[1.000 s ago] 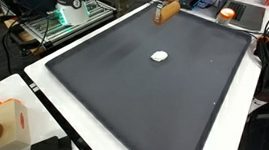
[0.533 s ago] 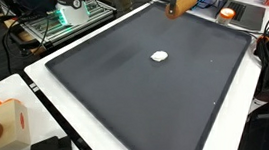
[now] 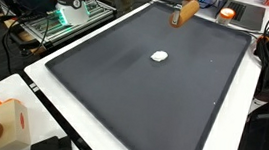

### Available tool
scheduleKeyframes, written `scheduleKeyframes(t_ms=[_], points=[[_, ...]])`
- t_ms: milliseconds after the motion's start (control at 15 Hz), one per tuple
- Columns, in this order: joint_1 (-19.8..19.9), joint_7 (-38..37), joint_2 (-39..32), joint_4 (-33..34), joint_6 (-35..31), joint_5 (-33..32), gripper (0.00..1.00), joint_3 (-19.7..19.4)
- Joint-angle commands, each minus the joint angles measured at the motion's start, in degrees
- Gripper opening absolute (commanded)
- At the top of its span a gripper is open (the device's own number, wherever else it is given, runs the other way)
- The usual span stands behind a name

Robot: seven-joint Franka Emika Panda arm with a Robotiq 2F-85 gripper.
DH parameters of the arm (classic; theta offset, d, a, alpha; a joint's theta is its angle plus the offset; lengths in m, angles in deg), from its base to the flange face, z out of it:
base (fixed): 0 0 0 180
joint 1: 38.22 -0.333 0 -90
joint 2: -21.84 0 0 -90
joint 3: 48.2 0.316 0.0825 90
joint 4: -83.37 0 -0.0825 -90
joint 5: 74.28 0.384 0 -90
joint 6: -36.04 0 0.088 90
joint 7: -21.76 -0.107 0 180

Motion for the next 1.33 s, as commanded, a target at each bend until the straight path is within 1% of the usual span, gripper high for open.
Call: scheduleKeyframes(t_ms=[0, 533, 733, 800, 867, 1000, 1067, 1133, 1267], points=[[-0.5, -2.7, -6.8, 8.5, 2.9, 1.1, 0.22, -0.3], [-1.3, -4.7, -18.5, 26.3, 17.8, 1.5, 0.22, -0.4], [-1.5, -5.2, -21.6, 31.9, 21.3, 1.7, 0.22, -0.6], [-1.6, -5.8, -22.6, 33.5, 21.2, 1.5, 0.22, -0.8], [-1.2, -4.3, -19.6, 27.8, 18.3, 0.5, 0.47, -0.1], [-1.2, -4.7, -21.2, 30.2, 18.7, 0.5, 0.47, -0.1], [-1.2, -4.8, -21.6, 30.8, 18.8, 0.5, 0.22, -0.2], [-1.2, -6.6, -23.1, 32.0, 19.0, 0.7, 0.22, -0.5], [-1.1, -7.2, -24.7, 33.1, 20.1, 0.6, 0.22, -0.6]])
